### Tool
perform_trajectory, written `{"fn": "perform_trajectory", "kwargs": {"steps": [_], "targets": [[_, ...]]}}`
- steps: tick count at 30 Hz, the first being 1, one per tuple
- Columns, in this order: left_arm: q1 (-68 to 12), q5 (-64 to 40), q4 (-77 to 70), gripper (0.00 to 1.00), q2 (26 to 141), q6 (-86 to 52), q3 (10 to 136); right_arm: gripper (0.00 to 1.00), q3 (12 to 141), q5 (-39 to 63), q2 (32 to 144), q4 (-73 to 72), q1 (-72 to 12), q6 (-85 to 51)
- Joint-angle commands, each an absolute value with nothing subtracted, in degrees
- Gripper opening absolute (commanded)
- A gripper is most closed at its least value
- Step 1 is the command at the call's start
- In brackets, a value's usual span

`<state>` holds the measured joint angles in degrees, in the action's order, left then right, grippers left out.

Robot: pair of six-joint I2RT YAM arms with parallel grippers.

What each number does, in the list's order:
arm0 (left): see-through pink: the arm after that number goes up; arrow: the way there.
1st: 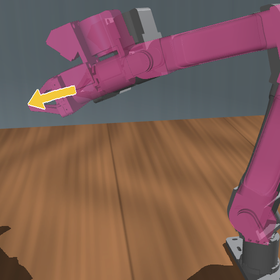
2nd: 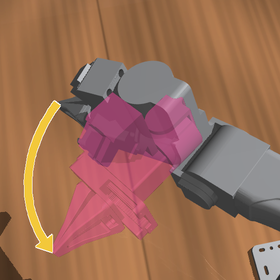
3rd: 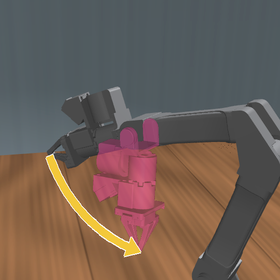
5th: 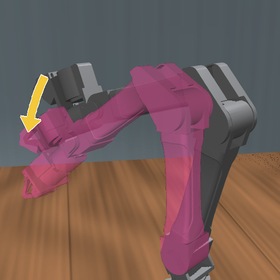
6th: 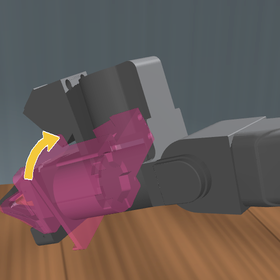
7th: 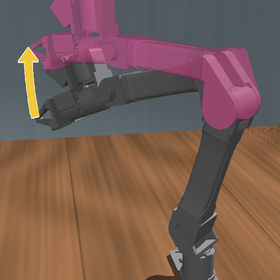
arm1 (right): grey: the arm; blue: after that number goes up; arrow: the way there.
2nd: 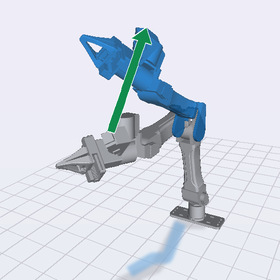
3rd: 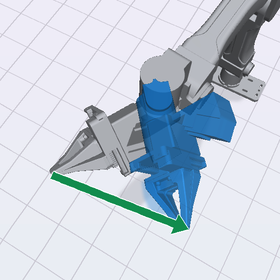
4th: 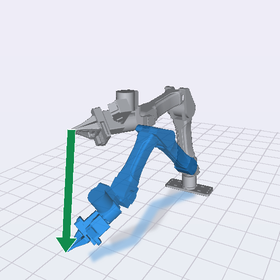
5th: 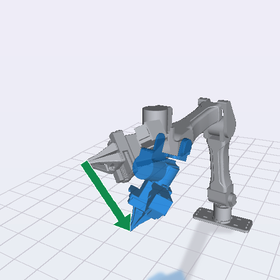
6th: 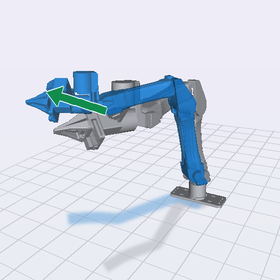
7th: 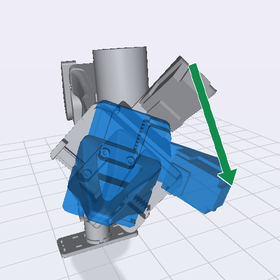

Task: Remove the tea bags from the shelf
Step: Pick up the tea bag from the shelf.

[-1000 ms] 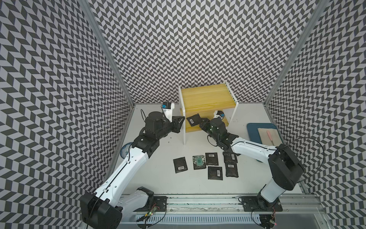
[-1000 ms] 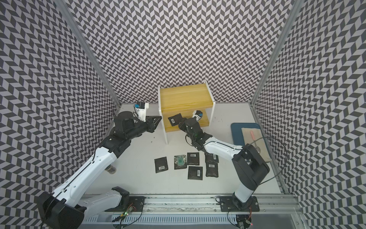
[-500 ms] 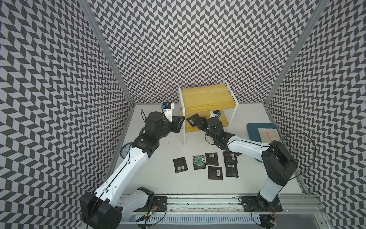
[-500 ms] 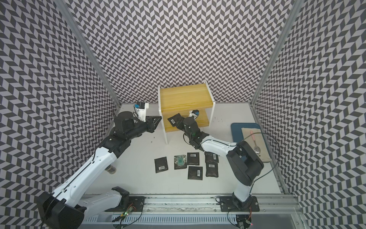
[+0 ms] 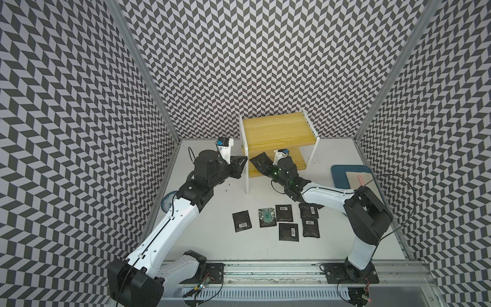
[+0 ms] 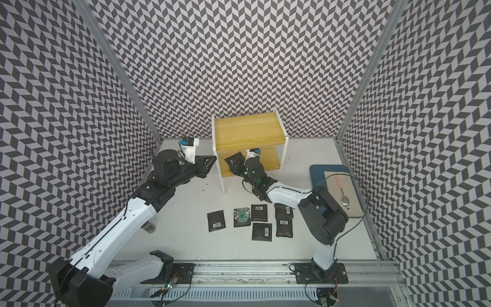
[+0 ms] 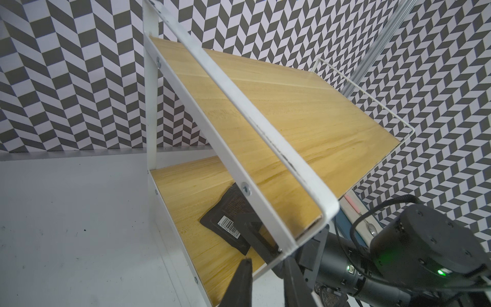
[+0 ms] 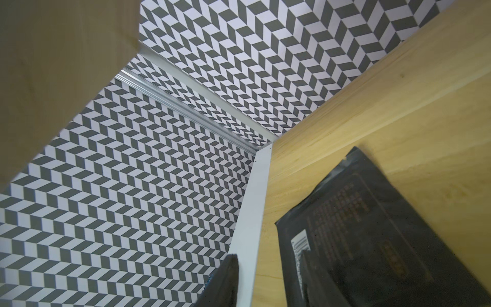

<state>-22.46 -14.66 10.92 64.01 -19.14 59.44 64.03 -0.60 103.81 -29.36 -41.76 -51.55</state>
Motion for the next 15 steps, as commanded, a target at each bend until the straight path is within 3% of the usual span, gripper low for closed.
{"fn": "perform_trajectory", "kwargs": {"steps": [1, 7, 12, 15], "targets": [[-21.5, -13.0, 10.6, 0.24, 62.7, -19.2, 58.8, 0.42, 63.8, 0.5, 105.4, -28.4, -42.4, -50.2], [-21.4, -13.1, 10.6, 0.24, 62.8, -19.2, 58.9, 0.46, 61.5, -8.4, 99.1, -25.7, -42.3, -46.9], [-21.4, -13.2, 10.6, 0.24, 62.5, -19.1, 58.6, 0.64, 59.5, -18.7, 93.9, -23.0, -42.0, -44.6], [-21.3, -13.1, 10.5, 0.24, 62.4, -19.2, 58.5, 0.73, 63.8, -20.6, 94.7, -14.3, -41.1, -44.2]]}}
